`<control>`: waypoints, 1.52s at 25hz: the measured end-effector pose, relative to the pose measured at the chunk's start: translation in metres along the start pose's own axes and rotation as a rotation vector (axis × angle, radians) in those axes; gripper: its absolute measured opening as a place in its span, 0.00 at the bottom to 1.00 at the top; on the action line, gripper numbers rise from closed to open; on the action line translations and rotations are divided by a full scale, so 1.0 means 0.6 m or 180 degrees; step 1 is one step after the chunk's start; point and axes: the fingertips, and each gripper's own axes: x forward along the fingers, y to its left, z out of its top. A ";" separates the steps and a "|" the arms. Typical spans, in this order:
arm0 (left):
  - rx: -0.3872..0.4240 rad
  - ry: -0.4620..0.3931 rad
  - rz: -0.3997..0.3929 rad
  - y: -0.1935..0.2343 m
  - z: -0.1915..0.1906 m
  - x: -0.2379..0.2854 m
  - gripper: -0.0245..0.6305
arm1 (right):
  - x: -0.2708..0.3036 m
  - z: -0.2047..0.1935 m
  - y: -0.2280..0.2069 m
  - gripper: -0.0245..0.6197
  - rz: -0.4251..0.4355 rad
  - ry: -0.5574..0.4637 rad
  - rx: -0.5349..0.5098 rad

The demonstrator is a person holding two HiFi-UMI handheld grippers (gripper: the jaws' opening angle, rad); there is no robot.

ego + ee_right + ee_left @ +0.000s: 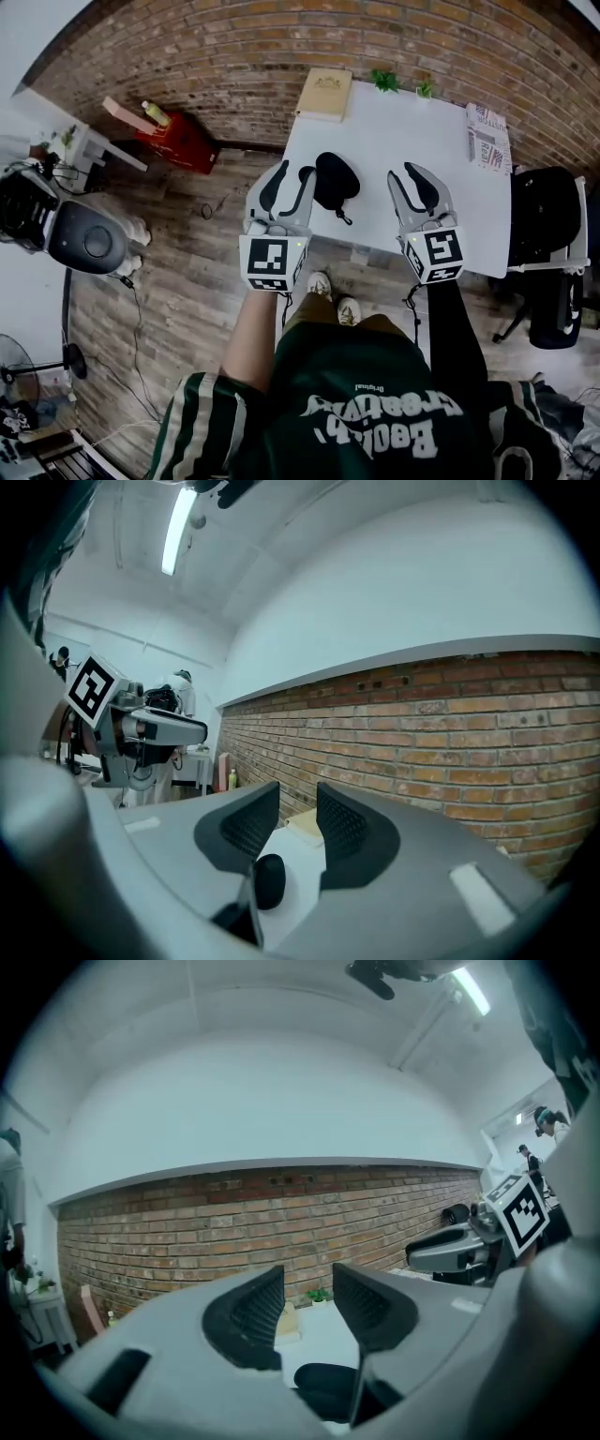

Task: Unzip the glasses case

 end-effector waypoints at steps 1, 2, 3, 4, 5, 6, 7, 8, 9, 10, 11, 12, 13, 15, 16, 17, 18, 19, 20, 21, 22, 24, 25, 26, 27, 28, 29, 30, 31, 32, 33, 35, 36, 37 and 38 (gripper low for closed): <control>-0.0001 -0.0003 0.0013 0.000 0.001 -0.002 0.30 | -0.001 0.002 0.003 0.25 0.0016 -0.0011 -0.0009; -0.0003 -0.0001 0.0027 0.001 0.002 -0.004 0.30 | -0.002 0.004 0.006 0.25 0.0032 -0.0017 -0.0021; -0.0006 0.0000 0.0040 0.001 0.003 -0.005 0.30 | -0.003 0.006 0.009 0.26 0.0045 -0.0023 -0.0032; -0.0013 0.0000 0.0052 0.002 0.004 -0.006 0.30 | -0.003 0.008 0.011 0.26 0.0056 -0.0028 -0.0043; -0.0024 -0.0004 0.0063 0.002 0.005 -0.006 0.30 | -0.003 0.009 0.011 0.26 0.0065 -0.0033 -0.0050; -0.0036 -0.0011 0.0071 0.003 0.006 -0.006 0.29 | -0.003 0.011 0.012 0.26 0.0072 -0.0038 -0.0054; -0.0045 -0.0018 0.0073 0.004 0.007 -0.006 0.29 | -0.002 0.013 0.011 0.26 0.0076 -0.0043 -0.0055; -0.0053 -0.0025 0.0066 0.003 0.009 -0.005 0.28 | 0.000 0.014 0.010 0.26 0.0078 -0.0047 -0.0055; -0.0056 -0.0031 0.0053 0.003 0.010 -0.004 0.27 | 0.002 0.014 0.009 0.26 0.0080 -0.0045 -0.0053; -0.0055 -0.0032 0.0040 0.001 0.010 -0.003 0.26 | 0.004 0.014 0.008 0.25 0.0079 -0.0035 -0.0049; -0.0048 -0.0028 0.0034 0.001 0.010 -0.002 0.24 | 0.006 0.012 0.006 0.25 0.0075 -0.0020 -0.0044; -0.0037 -0.0023 0.0035 0.001 0.009 -0.002 0.21 | 0.007 0.010 0.005 0.23 0.0069 -0.0006 -0.0041; -0.0025 -0.0019 0.0043 0.003 0.009 -0.002 0.16 | 0.007 0.010 0.005 0.16 0.0071 -0.0001 -0.0041; -0.0005 -0.0026 0.0074 0.007 0.010 -0.002 0.04 | 0.003 0.013 0.008 0.06 0.0121 -0.0026 -0.0054; 0.0004 -0.0037 0.0097 0.010 0.011 -0.002 0.04 | 0.002 0.015 0.010 0.06 0.0148 -0.0038 -0.0067; 0.0015 -0.0051 0.0121 0.012 0.012 -0.003 0.04 | 0.001 0.015 0.012 0.06 0.0164 -0.0038 -0.0089; 0.0023 -0.0061 0.0145 0.015 0.013 -0.004 0.04 | 0.000 0.014 0.013 0.06 0.0173 -0.0026 -0.0121; 0.0026 -0.0066 0.0163 0.016 0.013 -0.005 0.04 | 0.000 0.013 0.015 0.06 0.0179 -0.0008 -0.0153; 0.0025 -0.0064 0.0173 0.017 0.013 -0.006 0.04 | -0.001 0.012 0.016 0.06 0.0183 0.0006 -0.0172; 0.0025 -0.0059 0.0178 0.017 0.012 -0.007 0.04 | -0.002 0.012 0.016 0.06 0.0185 0.0013 -0.0178; 0.0026 -0.0057 0.0180 0.016 0.012 -0.007 0.04 | -0.003 0.013 0.016 0.06 0.0185 0.0015 -0.0177; 0.0027 -0.0058 0.0172 0.015 0.012 -0.008 0.04 | -0.004 0.015 0.016 0.06 0.0178 0.0005 -0.0178; 0.0027 -0.0058 0.0162 0.014 0.012 -0.008 0.04 | -0.004 0.017 0.016 0.06 0.0172 -0.0003 -0.0180; 0.0028 -0.0057 0.0148 0.012 0.012 -0.008 0.04 | -0.005 0.018 0.016 0.06 0.0163 -0.0007 -0.0178; 0.0030 -0.0055 0.0133 0.010 0.011 -0.009 0.04 | -0.006 0.018 0.016 0.06 0.0156 -0.0007 -0.0171; 0.0031 -0.0054 0.0121 0.008 0.011 -0.009 0.04 | -0.008 0.017 0.017 0.06 0.0151 -0.0004 -0.0160; 0.0032 -0.0055 0.0112 0.007 0.011 -0.010 0.04 | -0.008 0.016 0.018 0.06 0.0150 -0.0003 -0.0148; 0.0034 -0.0057 0.0107 0.007 0.011 -0.011 0.04 | -0.009 0.015 0.020 0.06 0.0151 -0.0003 -0.0142; 0.0036 -0.0058 0.0106 0.007 0.012 -0.012 0.04 | -0.009 0.015 0.022 0.06 0.0152 -0.0003 -0.0141; 0.0038 -0.0060 0.0108 0.008 0.012 -0.013 0.04 | -0.009 0.014 0.025 0.06 0.0155 -0.0003 -0.0144; 0.0040 -0.0064 0.0114 0.009 0.013 -0.014 0.04 | -0.009 0.013 0.027 0.06 0.0158 0.0000 -0.0147; 0.0046 -0.0072 0.0123 0.011 0.013 -0.019 0.04 | -0.009 0.011 0.030 0.06 0.0161 0.0014 -0.0153; 0.0046 -0.0071 0.0124 0.012 0.011 -0.021 0.04 | -0.008 0.010 0.031 0.06 0.0161 0.0021 -0.0155; 0.0046 -0.0067 0.0124 0.012 0.010 -0.023 0.04 | -0.007 0.009 0.032 0.06 0.0160 0.0027 -0.0157; 0.0046 -0.0060 0.0126 0.013 0.008 -0.025 0.04 | -0.006 0.009 0.033 0.06 0.0161 0.0031 -0.0158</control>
